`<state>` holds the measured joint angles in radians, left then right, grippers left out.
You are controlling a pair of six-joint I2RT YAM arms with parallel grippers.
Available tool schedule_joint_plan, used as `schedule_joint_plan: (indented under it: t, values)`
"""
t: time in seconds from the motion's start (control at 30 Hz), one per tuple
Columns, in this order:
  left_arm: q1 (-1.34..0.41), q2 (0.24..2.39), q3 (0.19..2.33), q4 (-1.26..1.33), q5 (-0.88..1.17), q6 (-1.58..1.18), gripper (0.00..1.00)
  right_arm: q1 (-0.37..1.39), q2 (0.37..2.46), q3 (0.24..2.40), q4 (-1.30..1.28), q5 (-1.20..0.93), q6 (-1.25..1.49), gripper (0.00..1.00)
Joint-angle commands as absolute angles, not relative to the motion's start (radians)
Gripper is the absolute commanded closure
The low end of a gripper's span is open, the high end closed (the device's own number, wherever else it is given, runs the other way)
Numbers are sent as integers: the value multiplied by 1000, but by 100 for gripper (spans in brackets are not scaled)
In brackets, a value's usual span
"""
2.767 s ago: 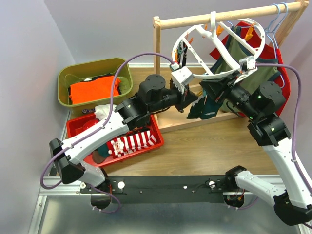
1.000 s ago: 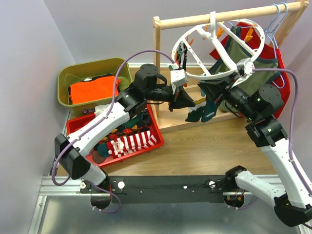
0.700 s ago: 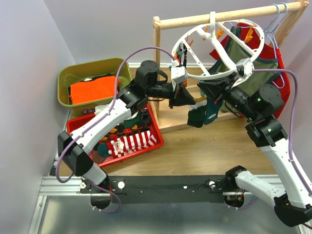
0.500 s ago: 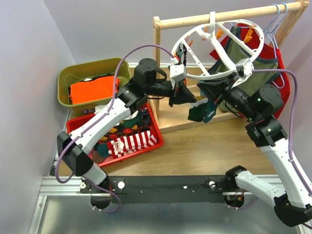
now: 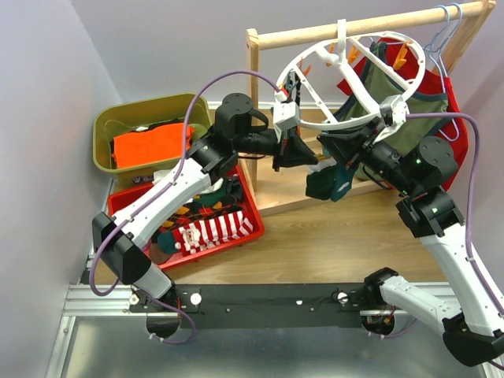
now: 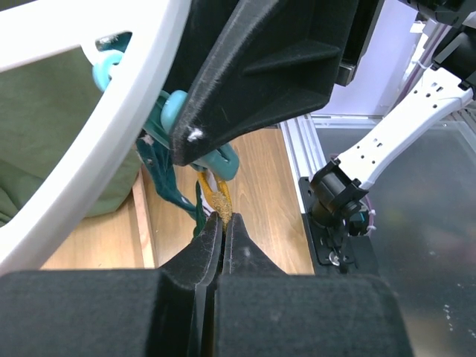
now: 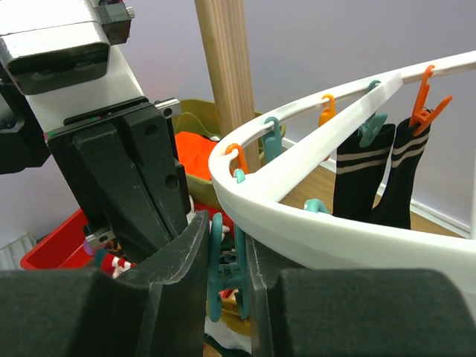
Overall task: Clip the socks to the hanger
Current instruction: Clamp the sock onto the hanger.
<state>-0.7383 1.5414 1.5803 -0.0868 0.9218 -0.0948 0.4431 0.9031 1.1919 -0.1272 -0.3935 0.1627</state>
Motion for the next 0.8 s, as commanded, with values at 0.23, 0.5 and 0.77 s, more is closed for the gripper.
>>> schedule_joint_plan:
  t: [0.23, 0.5, 0.77]
  values:
    - [-715, 1548, 1615, -15, 936, -138, 100, 456, 899, 1174, -213, -551, 153, 78]
    - [-715, 1548, 1598, 77, 1000, -202, 100, 456, 894, 1169, -213, -542, 144, 78]
    - [-715, 1519, 1580, 120, 1006, -222, 100, 456, 894, 1166, -218, -538, 138, 78]
